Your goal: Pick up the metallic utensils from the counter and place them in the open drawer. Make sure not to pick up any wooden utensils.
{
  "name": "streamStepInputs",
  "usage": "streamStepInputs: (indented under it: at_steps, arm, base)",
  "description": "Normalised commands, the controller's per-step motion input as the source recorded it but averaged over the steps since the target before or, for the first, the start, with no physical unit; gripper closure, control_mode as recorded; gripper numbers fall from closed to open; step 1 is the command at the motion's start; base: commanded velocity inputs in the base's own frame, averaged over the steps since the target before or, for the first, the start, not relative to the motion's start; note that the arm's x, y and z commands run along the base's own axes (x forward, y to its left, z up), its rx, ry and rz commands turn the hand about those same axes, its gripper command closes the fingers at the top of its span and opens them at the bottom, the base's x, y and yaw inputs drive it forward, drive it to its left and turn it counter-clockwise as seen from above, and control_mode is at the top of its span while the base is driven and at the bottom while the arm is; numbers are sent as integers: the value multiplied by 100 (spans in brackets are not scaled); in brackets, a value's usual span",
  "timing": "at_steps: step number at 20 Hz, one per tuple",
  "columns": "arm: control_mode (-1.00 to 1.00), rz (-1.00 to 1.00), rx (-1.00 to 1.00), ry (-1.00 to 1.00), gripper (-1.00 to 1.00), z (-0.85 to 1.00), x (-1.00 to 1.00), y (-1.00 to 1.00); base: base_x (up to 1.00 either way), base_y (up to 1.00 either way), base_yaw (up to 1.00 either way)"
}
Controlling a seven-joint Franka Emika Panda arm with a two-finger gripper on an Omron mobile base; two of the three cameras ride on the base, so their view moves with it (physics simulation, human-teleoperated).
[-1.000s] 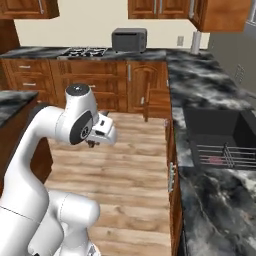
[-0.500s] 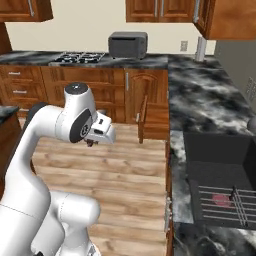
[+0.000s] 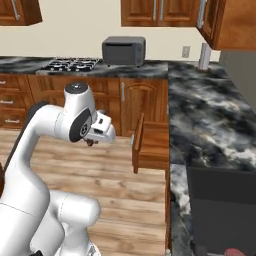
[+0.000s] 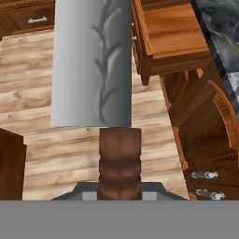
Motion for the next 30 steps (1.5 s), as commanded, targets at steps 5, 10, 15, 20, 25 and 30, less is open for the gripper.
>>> streamStepInputs:
  at_steps: [5, 10, 15, 20, 25, 30]
  arm:
    - [100, 0, 0, 0, 100, 0, 0, 0]
    - [100, 0, 0, 0, 100, 0, 0, 0]
    - [100, 0, 0, 0, 100, 0, 0, 0]
    - [100, 0, 0, 0, 100, 0, 0, 0]
    - [100, 0, 0, 0, 100, 0, 0, 0]
    - [100, 0, 0, 0, 100, 0, 0, 0]
  base:
    - [30, -21, 1]
    - [29, 0, 0]
    - [37, -6, 0]
    - [42, -7, 0]
    - [57, -20, 0]
    - [47, -27, 0]
